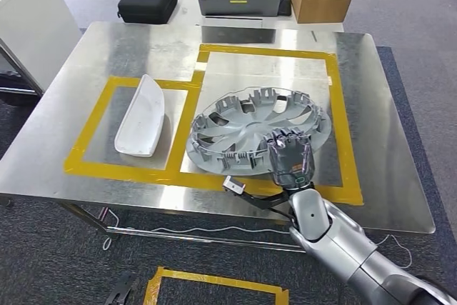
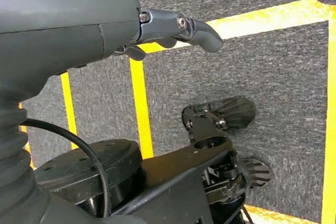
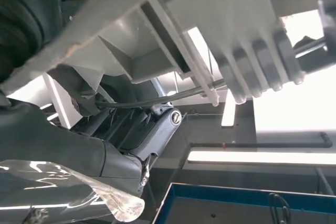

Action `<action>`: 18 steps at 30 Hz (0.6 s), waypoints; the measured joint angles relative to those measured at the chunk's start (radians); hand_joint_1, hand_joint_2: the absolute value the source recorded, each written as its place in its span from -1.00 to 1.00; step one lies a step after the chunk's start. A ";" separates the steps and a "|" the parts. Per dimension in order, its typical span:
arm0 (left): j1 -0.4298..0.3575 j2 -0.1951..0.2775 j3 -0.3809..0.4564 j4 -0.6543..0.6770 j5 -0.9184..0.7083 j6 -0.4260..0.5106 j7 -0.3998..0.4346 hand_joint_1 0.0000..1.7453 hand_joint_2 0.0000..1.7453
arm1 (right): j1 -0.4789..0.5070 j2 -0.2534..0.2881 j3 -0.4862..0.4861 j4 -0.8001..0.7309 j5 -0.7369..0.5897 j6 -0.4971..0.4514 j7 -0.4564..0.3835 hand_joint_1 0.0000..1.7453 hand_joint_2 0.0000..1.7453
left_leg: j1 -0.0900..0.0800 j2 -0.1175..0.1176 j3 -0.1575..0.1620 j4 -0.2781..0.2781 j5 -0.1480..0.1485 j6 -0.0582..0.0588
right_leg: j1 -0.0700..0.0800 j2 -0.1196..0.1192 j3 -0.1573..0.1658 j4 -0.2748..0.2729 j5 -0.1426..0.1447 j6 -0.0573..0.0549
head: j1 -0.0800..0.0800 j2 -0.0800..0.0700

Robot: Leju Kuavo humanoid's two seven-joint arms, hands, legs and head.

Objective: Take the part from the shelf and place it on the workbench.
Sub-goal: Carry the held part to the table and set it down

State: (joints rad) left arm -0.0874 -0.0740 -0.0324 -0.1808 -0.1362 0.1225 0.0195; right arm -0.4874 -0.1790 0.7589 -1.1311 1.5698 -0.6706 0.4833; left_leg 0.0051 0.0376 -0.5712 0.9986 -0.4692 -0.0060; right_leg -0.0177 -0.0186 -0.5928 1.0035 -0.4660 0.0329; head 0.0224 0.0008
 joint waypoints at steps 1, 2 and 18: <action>0.000 0.000 0.000 0.000 0.000 0.000 0.000 -1.00 1.00 | 0.000 -0.001 0.003 0.001 0.000 0.000 0.000 1.00 1.00 | 0.000 0.000 0.000 0.000 0.000 0.000 | 0.000 0.000 0.000 0.000 0.000 0.000 | 0.000 0.000; 0.000 0.000 0.000 0.000 0.000 0.000 0.000 -1.00 1.00 | -0.001 -0.002 0.005 0.002 0.000 0.000 0.000 1.00 1.00 | 0.000 0.000 0.000 0.000 0.000 0.000 | 0.000 0.000 0.000 0.000 0.000 0.000 | 0.000 0.000; -0.001 0.000 0.000 0.000 0.004 0.000 -0.010 -1.00 1.00 | -0.019 -0.040 0.014 -0.023 -0.001 0.088 0.164 1.00 1.00 | 0.000 0.001 0.000 0.001 -0.001 0.001 | 0.000 0.001 0.000 0.000 0.001 0.001 | 0.000 0.000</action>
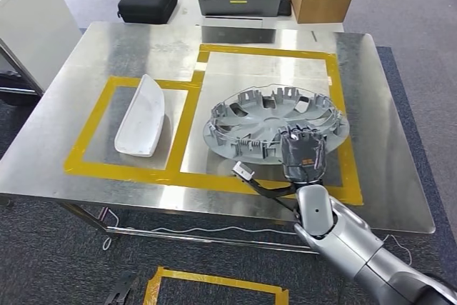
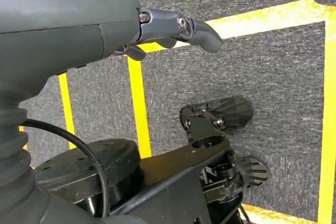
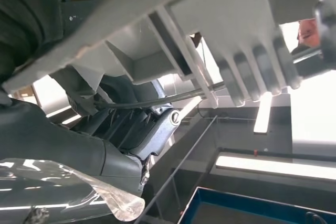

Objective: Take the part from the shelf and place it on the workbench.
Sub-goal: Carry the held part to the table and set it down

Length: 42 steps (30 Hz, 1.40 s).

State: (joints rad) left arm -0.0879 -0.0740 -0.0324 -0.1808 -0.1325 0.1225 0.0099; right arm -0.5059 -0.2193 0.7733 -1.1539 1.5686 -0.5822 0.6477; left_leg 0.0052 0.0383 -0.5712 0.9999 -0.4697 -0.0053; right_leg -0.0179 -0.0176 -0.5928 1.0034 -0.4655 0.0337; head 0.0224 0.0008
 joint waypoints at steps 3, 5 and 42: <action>0.000 0.000 0.001 0.000 -0.003 0.000 -0.001 -1.00 1.00 | 0.011 -0.001 -0.023 -0.002 0.000 0.001 -0.001 1.00 1.00 | 0.000 0.000 0.000 0.000 0.000 0.000 | 0.000 0.000 0.000 0.000 0.000 0.000 | 0.000 0.000; 0.001 0.000 0.001 0.000 -0.008 0.000 -0.003 -1.00 1.00 | 0.025 -0.001 -0.058 -0.005 0.000 0.002 -0.002 1.00 1.00 | 0.000 0.000 0.000 0.000 0.000 0.000 | 0.000 0.000 0.000 0.000 0.000 0.000 | 0.000 0.000; 0.002 -0.005 0.011 0.000 -0.041 -0.013 -0.013 -1.00 -1.00 | 0.105 -0.038 -0.259 -0.008 0.003 0.003 -0.054 -1.00 1.00 | -0.001 0.000 -0.001 0.001 -0.001 0.001 | -0.001 0.000 0.000 0.000 0.000 0.000 | 0.000 0.000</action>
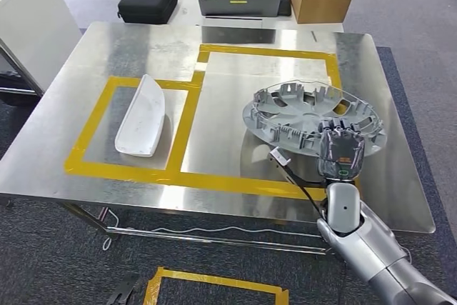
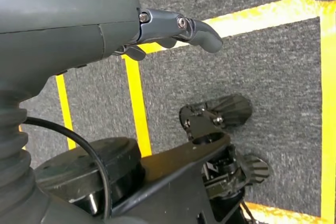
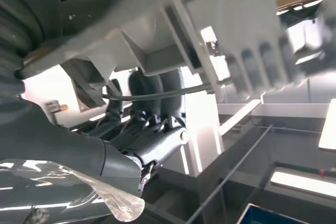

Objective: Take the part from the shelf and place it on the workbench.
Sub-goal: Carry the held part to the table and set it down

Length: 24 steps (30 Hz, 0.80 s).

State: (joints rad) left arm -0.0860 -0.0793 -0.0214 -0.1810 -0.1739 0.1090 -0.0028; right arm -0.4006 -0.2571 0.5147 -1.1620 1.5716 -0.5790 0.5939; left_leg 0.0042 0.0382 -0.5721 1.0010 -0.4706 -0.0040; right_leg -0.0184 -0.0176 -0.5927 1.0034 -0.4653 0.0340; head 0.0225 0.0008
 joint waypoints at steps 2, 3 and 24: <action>0.000 0.000 0.000 0.000 -0.008 0.007 0.004 -1.00 -1.00 | 0.007 0.006 -0.014 0.000 0.000 -0.003 -0.063 -1.00 1.00 | 0.000 0.000 0.000 0.000 0.000 0.000 | 0.000 0.000 0.000 0.000 0.000 0.000 | 0.000 0.000; 0.000 0.000 0.001 0.000 -0.012 0.008 0.007 -1.00 -1.00 | 0.010 0.012 -0.022 0.000 0.000 -0.004 -0.096 -1.00 1.00 | 0.000 0.000 0.000 0.000 0.000 0.000 | 0.000 0.000 0.000 0.000 0.000 0.000 | 0.000 0.000; 0.000 0.002 0.022 0.000 -0.037 0.009 0.021 -1.00 -1.00 | 0.050 0.158 -0.172 -0.035 -0.011 -0.004 -0.368 -1.00 1.00 | 0.000 0.000 0.000 0.000 0.000 0.000 | 0.000 0.000 0.000 0.000 0.000 0.000 | 0.000 0.000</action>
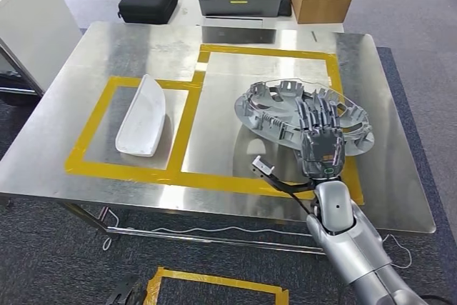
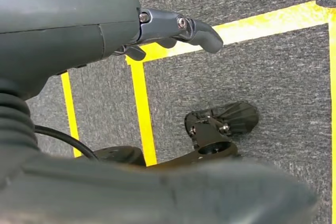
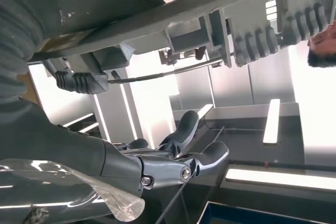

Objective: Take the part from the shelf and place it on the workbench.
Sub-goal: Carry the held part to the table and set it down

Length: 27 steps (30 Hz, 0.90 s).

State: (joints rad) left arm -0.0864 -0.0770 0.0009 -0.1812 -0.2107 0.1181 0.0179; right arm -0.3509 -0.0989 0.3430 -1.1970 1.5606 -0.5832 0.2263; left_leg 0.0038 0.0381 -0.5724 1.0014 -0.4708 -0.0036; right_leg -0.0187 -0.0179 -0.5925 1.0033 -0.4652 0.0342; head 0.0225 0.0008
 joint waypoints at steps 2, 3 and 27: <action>0.000 0.000 0.001 0.000 -0.004 -0.002 0.000 -1.00 -1.00 | 0.003 0.007 -0.004 -0.006 -0.004 0.003 -0.023 -1.00 1.00 | 0.000 0.000 0.000 0.000 0.000 0.000 | 0.000 0.000 0.000 0.000 0.000 0.000 | 0.000 0.000; 0.000 0.000 0.002 0.000 -0.006 -0.003 0.000 -1.00 -1.00 | 0.004 0.011 -0.006 -0.010 -0.006 0.006 -0.032 -1.00 1.00 | 0.000 0.000 0.000 0.000 0.000 0.000 | 0.000 0.000 0.000 0.000 0.000 0.000 | 0.000 0.000; 0.030 0.001 0.104 0.000 0.005 -0.031 -0.031 -1.00 -1.00 | -0.159 0.055 0.061 -0.041 -0.954 0.562 -0.041 -1.00 1.00 | 0.000 0.000 -0.001 0.000 0.000 0.000 | 0.000 0.000 0.000 0.000 0.001 0.001 | 0.000 0.000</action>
State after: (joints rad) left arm -0.0565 -0.0755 0.1047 -0.1810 -0.2060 0.0868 -0.0134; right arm -0.5097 -0.0435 0.4036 -1.2376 0.6064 -0.0213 0.1854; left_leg 0.0041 0.0382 -0.5732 1.0017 -0.4705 -0.0036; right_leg -0.0185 -0.0183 -0.5925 1.0035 -0.4647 0.0349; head 0.0225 0.0008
